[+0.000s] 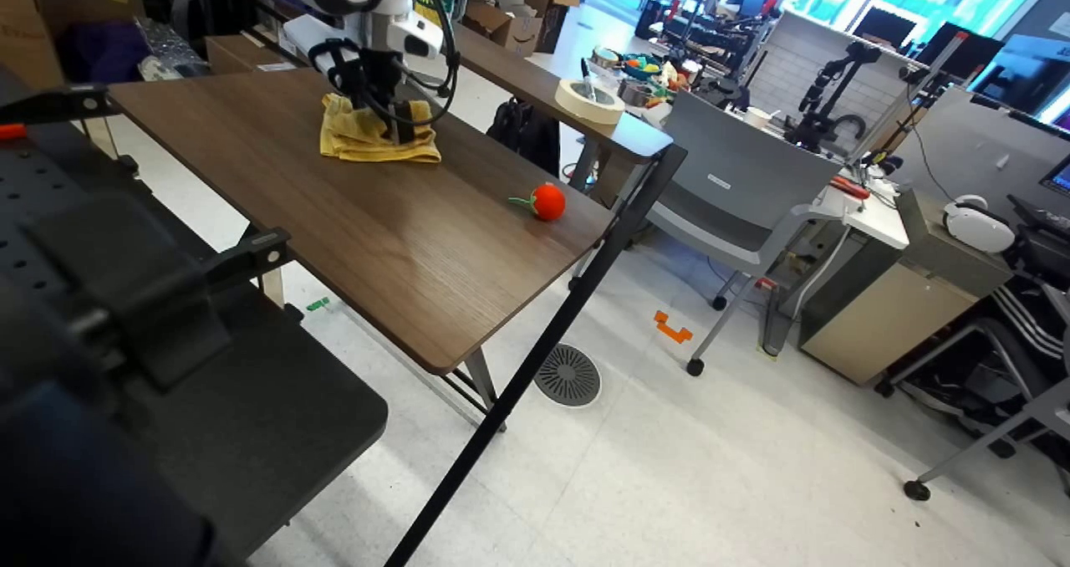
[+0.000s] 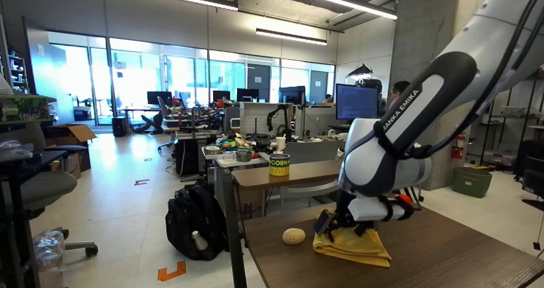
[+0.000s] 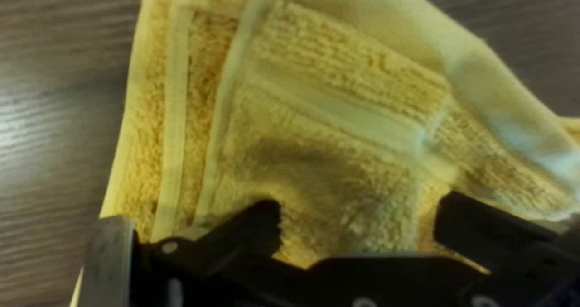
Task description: Wipe the table with the cloth
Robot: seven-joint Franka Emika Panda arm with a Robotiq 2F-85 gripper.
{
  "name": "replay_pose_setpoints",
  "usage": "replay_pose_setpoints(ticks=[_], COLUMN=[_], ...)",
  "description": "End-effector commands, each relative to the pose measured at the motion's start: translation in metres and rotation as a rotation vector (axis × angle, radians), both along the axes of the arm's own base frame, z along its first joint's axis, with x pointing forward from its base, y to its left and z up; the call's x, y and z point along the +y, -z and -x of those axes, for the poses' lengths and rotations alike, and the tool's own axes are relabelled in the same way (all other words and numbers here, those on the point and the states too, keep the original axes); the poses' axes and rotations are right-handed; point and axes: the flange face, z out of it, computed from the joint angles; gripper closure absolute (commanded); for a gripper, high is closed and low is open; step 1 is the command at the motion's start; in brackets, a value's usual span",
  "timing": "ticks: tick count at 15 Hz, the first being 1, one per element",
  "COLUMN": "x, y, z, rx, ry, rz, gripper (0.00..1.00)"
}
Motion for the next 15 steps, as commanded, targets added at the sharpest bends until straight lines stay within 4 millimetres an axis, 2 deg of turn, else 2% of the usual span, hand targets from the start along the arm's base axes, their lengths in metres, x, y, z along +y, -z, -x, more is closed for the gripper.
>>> replay_pose_setpoints(ticks=[1, 5, 8, 11, 15], x=[-0.009, -0.01, 0.006, 0.027, 0.054], y=[0.04, 0.03, 0.012, 0.006, 0.004], z=[0.021, 0.058, 0.096, 0.145, 0.215], rx=[0.128, 0.189, 0.199, 0.219, 0.091], ry=[-0.048, -0.198, -0.358, -0.526, -0.706], rz=[0.012, -0.024, -0.048, -0.03, 0.044], gripper=[0.0, 0.0, 0.0, 0.0, 0.0])
